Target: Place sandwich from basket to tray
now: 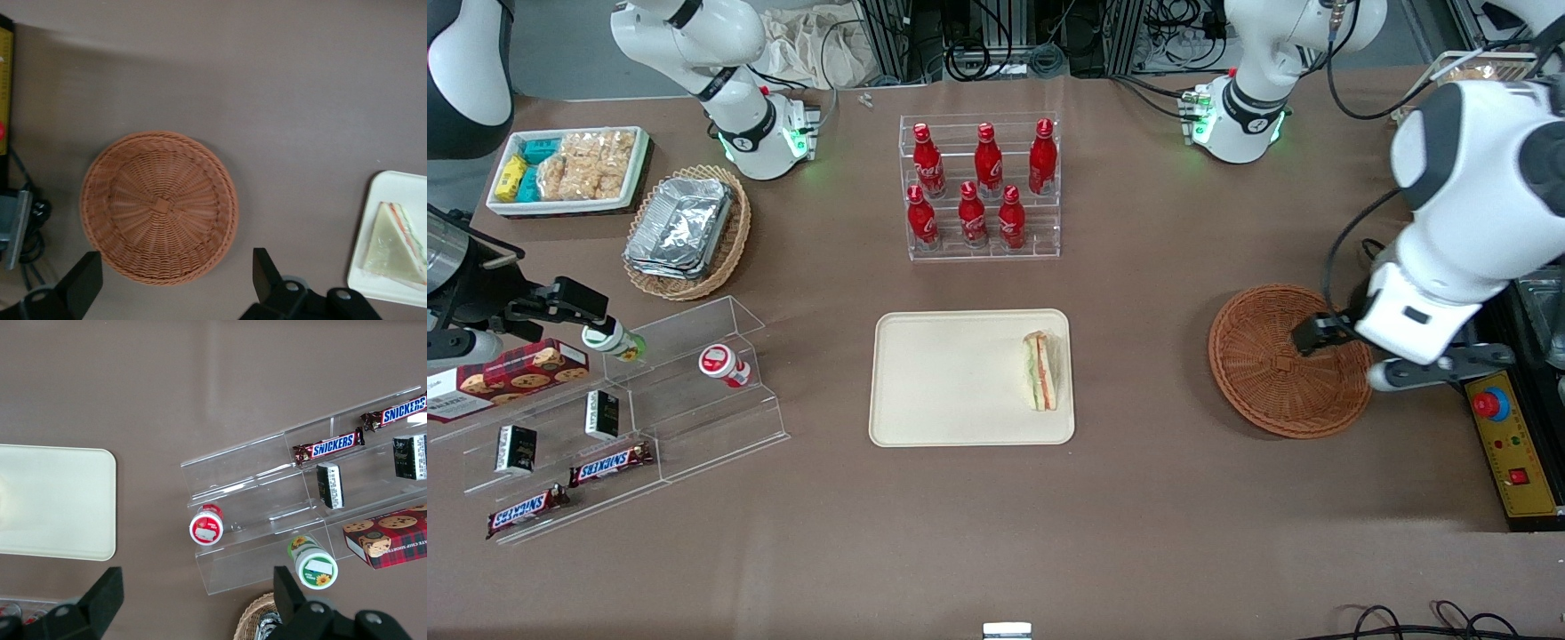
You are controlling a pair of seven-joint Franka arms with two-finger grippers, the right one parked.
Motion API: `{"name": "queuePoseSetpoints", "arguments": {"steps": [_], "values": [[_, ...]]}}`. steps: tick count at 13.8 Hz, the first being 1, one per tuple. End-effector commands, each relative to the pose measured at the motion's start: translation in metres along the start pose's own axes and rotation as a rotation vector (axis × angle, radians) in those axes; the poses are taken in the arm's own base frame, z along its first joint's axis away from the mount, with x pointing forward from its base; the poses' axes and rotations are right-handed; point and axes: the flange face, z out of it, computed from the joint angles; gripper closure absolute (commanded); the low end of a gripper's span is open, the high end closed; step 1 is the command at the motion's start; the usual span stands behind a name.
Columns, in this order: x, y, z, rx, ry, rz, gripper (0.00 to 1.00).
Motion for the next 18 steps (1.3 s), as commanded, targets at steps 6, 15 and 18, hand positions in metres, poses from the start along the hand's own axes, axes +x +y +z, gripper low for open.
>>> {"name": "queuePoseSetpoints", "arguments": {"steps": [6, 15, 18], "values": [[0.017, -0.047, -0.019, -0.115, -0.008, -0.118, 0.0], [0.026, -0.048, -0.019, -0.108, 0.006, -0.126, 0.0], [0.046, -0.082, -0.017, -0.121, 0.015, -0.183, 0.0]]}}
